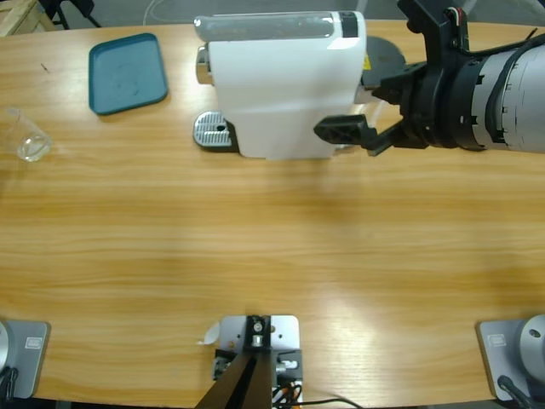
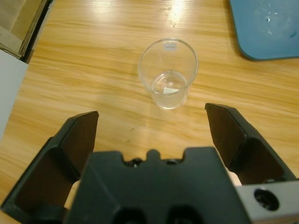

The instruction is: Pour coffee

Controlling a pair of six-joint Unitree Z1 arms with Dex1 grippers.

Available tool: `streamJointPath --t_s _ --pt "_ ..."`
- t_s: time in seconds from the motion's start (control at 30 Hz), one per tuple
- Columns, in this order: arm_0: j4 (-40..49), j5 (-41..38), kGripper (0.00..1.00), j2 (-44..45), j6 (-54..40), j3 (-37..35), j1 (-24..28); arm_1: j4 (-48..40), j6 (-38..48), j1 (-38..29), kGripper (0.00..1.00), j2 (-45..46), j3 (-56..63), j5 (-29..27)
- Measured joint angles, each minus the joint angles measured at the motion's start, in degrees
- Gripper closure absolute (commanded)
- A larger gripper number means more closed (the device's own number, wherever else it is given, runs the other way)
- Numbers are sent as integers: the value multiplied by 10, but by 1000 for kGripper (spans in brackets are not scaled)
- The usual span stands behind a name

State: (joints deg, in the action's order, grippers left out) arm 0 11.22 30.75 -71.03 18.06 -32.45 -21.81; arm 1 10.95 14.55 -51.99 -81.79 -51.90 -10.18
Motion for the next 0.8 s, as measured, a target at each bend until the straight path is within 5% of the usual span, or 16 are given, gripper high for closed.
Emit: streamJointPath --t_s 0.8 --pt "-185 -6 0 -128 -53 38 27 41 4 0 0 -35 -31 0"
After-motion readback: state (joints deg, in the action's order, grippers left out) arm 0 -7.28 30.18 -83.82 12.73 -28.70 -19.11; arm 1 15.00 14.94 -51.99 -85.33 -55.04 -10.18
